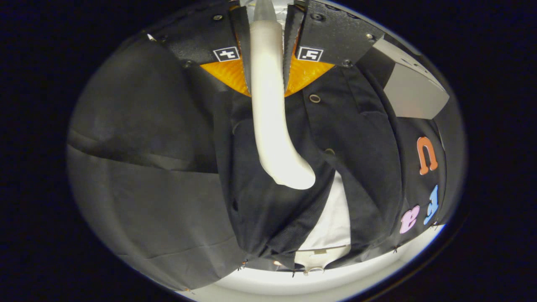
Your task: Iron the clothes twice with a garment steamer, once on the left side and once on the right side.
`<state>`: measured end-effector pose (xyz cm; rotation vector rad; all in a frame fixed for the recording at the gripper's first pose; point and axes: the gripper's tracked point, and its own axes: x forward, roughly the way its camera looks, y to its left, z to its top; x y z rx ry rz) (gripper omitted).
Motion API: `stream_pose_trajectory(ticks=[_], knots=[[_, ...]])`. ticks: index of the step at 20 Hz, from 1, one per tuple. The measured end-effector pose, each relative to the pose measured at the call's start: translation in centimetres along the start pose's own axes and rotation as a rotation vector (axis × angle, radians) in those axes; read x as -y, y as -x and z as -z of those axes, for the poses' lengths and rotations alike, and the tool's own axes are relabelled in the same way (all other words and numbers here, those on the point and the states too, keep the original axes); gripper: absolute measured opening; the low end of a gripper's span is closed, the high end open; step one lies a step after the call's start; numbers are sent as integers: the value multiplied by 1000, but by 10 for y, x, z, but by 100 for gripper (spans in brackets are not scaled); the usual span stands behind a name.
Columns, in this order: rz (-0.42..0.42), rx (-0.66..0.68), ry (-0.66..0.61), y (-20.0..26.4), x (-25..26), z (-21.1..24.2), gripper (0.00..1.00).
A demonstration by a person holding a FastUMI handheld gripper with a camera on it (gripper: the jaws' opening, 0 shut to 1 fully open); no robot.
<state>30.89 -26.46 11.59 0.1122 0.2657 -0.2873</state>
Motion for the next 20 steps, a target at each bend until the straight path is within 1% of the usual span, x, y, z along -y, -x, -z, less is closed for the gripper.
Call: stream_pose_trajectory(ticks=[7, 20], knots=[[6, -82, 19, -8, -3, 47, 37], [-3, -191, 12, -25, 2, 111, 37]])
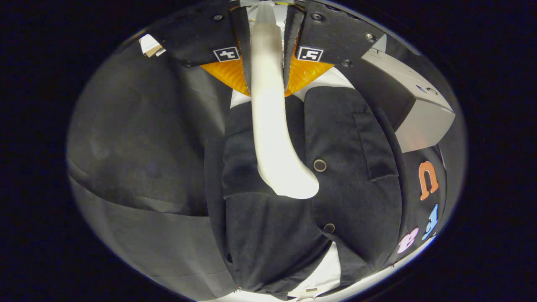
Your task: Iron the clothes twice with a garment steamer, once on the left side and once on the right side.
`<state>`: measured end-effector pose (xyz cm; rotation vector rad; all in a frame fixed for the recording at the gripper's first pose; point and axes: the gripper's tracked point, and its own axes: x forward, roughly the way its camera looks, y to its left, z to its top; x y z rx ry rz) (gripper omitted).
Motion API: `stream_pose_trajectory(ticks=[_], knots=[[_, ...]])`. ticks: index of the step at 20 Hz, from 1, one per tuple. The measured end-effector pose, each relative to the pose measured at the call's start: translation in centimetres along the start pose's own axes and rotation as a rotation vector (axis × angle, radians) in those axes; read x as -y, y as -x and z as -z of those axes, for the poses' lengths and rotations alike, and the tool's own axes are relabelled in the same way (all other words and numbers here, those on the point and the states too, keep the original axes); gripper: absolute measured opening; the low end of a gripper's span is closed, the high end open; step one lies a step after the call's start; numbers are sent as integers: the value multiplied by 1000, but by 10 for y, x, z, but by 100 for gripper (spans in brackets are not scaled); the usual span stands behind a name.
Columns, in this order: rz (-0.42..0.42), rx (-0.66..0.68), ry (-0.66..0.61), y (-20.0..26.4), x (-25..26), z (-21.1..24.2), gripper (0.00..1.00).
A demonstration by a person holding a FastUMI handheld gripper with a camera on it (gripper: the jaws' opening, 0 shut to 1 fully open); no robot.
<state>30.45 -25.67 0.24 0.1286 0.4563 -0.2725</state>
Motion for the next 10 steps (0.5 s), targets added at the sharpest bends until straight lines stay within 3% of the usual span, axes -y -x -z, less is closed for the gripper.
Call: stream_pose_trajectory(ticks=[10], knots=[[-49, -65, 23, -20, 6, 39, 37]])
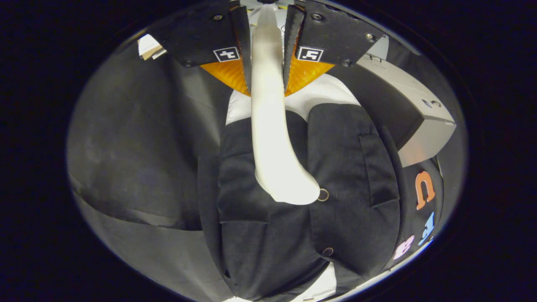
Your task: Iron the clothes twice with a garment steamer, once on the left side and once on the right side.
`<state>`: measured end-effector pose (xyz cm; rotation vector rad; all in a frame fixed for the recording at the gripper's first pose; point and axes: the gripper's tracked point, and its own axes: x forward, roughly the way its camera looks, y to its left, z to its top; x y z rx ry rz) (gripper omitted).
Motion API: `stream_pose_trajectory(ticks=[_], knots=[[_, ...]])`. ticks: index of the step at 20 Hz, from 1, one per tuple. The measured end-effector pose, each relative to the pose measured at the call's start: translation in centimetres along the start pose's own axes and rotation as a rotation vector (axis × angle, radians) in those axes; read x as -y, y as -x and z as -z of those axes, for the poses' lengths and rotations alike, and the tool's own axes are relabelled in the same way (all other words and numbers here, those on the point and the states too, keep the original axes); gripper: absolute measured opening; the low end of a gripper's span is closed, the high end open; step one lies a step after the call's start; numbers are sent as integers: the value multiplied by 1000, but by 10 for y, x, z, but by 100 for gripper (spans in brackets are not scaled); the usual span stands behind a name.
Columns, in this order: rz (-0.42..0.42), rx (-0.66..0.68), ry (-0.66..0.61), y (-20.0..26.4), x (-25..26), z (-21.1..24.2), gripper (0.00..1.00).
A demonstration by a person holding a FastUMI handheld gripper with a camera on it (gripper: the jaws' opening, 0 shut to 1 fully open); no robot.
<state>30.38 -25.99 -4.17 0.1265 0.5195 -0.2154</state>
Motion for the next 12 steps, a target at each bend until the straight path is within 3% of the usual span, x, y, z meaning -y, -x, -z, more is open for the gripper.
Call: stream_pose_trajectory(ticks=[12], knots=[[-143, -26, -71, -26, 7, 36, 37]])
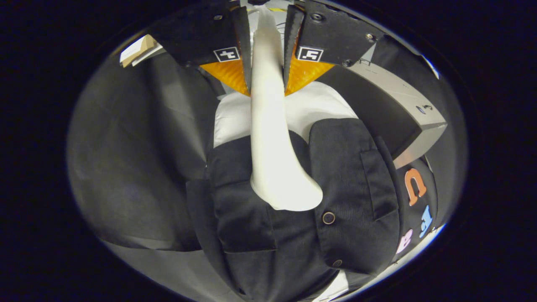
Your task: Iron the clothes twice with a garment steamer, once on the left side and once on the right side.
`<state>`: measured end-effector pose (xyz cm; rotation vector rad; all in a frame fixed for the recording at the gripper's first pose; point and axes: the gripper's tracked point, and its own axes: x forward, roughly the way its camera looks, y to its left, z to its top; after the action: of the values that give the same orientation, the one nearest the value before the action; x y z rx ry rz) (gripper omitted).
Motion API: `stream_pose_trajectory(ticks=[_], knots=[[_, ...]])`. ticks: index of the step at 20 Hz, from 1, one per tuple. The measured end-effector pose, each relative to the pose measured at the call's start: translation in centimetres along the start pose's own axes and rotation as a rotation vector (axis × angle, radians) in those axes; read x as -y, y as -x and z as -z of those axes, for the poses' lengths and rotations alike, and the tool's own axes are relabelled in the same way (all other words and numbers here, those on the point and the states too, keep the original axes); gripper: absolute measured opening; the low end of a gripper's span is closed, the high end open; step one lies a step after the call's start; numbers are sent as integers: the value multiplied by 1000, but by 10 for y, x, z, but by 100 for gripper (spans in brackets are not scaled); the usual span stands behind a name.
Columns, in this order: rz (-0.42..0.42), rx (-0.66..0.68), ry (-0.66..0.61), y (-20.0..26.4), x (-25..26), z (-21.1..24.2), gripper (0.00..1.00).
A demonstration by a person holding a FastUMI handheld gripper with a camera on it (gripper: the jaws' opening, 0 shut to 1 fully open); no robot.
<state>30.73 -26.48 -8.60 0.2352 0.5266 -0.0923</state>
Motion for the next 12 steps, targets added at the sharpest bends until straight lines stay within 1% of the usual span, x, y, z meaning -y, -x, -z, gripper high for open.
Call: stream_pose_trajectory(ticks=[4, 6, 9, 12], knots=[[-9, 25, -36, 5, 0, 0, 37], [3, 44, -55, 19, -3, 0, 37], [27, 60, -91, 58, -13, 12, 37], [63, 98, -88, 107, -31, 31, 37]])
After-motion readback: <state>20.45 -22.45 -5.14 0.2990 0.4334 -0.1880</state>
